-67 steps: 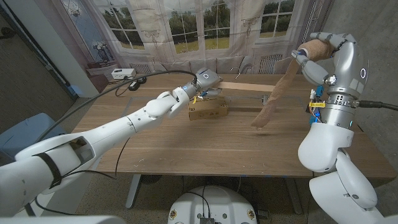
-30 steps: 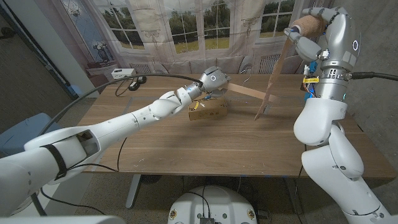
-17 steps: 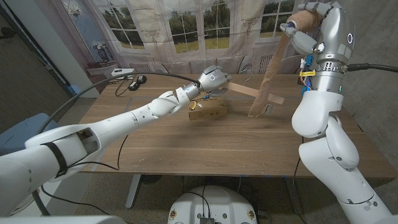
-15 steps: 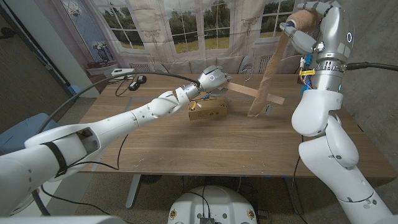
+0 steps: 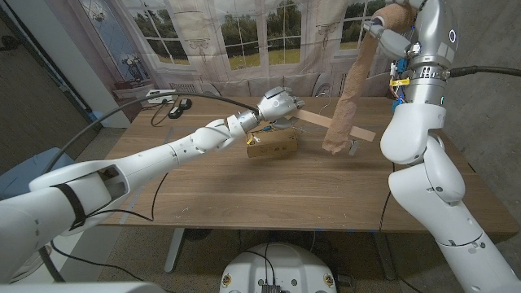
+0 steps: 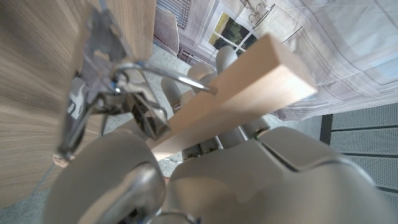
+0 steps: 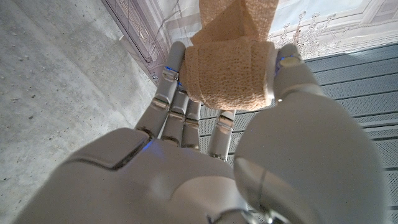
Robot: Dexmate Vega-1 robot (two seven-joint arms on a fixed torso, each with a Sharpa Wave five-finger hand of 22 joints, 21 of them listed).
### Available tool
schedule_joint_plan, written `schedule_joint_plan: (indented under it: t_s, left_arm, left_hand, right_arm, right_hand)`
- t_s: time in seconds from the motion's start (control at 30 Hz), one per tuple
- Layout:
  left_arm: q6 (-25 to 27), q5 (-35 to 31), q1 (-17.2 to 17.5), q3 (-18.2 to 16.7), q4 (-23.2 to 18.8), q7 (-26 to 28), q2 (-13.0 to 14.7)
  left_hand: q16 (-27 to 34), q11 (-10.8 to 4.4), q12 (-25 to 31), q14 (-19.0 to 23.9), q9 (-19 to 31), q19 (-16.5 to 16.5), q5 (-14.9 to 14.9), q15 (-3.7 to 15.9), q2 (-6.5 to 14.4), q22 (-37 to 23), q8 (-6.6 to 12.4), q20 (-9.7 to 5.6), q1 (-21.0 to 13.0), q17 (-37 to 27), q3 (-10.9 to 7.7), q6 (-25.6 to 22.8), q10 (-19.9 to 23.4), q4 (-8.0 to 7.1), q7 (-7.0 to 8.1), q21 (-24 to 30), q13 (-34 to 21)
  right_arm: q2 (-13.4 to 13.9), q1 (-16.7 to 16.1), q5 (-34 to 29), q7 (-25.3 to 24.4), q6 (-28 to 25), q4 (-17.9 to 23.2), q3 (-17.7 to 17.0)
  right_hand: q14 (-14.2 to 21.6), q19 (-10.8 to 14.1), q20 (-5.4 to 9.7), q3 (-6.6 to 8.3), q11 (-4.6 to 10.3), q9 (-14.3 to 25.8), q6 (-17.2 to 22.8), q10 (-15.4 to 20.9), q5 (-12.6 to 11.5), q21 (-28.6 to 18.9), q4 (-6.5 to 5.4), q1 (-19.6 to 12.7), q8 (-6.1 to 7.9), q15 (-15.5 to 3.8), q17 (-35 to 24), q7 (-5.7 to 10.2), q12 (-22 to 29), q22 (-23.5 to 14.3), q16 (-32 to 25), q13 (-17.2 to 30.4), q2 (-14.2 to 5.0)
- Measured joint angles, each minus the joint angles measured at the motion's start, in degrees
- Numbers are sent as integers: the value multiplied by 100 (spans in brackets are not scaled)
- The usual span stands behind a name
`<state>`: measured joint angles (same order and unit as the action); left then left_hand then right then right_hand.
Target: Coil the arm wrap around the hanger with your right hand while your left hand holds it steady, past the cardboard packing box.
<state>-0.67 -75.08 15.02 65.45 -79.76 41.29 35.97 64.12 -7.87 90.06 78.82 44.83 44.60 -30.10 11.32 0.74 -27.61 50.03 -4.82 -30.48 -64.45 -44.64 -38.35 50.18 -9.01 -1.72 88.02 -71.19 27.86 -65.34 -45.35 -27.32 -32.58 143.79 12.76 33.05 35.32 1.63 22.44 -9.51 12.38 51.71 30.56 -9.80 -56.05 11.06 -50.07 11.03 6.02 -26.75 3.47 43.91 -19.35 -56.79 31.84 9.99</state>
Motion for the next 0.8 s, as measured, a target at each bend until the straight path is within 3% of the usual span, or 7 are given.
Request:
schedule_joint_plan:
  t_s: [0.57, 0.6, 0.8]
  left_arm:
    - [87, 10, 86, -61, -55, 229, 78]
    - [99, 10, 91, -66, -51, 234, 68]
    - [141, 9, 95, -74, -17, 286, 45]
  left_hand:
    - [0, -3, -1, 0, -27, -11, 0, 0, 0, 23, 45, -11, 0, 0, 0, 0, 3, 0, 2, 0, 1]
    - [0, -4, -1, 0, -27, -11, 0, 0, 0, 27, 45, -11, 0, 0, 0, 1, 3, 0, 1, 0, 1]
    - [0, -2, -2, 0, -27, -11, 0, 0, 0, 17, 45, -11, 0, -14, 1, 25, 2, 1, -3, 0, -2]
  right_arm:
    - [115, 414, 310, 167, -378, -179, -50]
    - [136, 438, 311, 178, -416, -180, -30]
    - [223, 535, 309, 209, -522, -181, 46]
  right_hand:
    - [0, -35, -34, 0, -1, 0, 0, 1, 5, -97, 0, 2, -10, 0, 0, 0, -45, 49, 0, -11, -2]
    - [0, -35, -35, 0, -81, 0, 0, 81, 5, -119, 0, 2, -10, 0, 0, -1, -44, 49, -23, -10, -2]
    - [0, -35, -34, 0, -81, -1, 43, 81, 5, -121, 0, 2, -24, 1, 0, -43, -28, 62, -49, 0, -2]
